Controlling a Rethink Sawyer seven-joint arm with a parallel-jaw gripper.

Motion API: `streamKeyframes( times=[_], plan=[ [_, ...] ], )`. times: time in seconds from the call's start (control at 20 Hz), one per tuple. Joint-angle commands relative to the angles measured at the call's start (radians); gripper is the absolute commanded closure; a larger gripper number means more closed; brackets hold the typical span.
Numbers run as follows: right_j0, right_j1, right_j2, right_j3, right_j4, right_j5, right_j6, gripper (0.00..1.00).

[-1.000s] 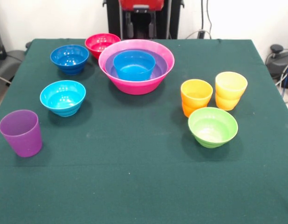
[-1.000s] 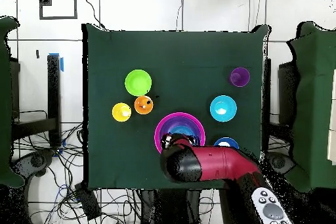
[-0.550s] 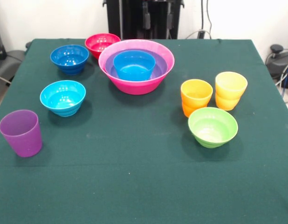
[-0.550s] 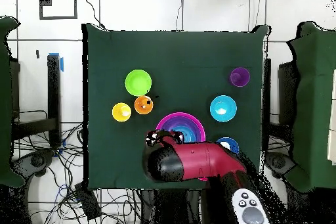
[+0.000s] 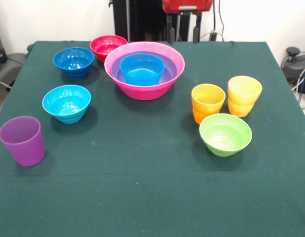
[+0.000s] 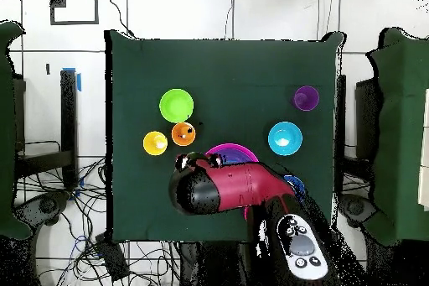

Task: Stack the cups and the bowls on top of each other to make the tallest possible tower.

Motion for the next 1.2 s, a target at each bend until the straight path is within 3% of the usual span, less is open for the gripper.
streamKeyframes(
  times=[0.05,0.35,1.2],
  plan=[
    [0.031,0.133,-0.024,-0.128,-0.014,0.113,0.044,0.0],
    [0.041,0.168,-0.026,-0.18,-0.004,0.128,0.038,0.0],
    [0.035,0.207,-0.011,-0.209,0.01,0.114,0.03,0.0]
  ],
)
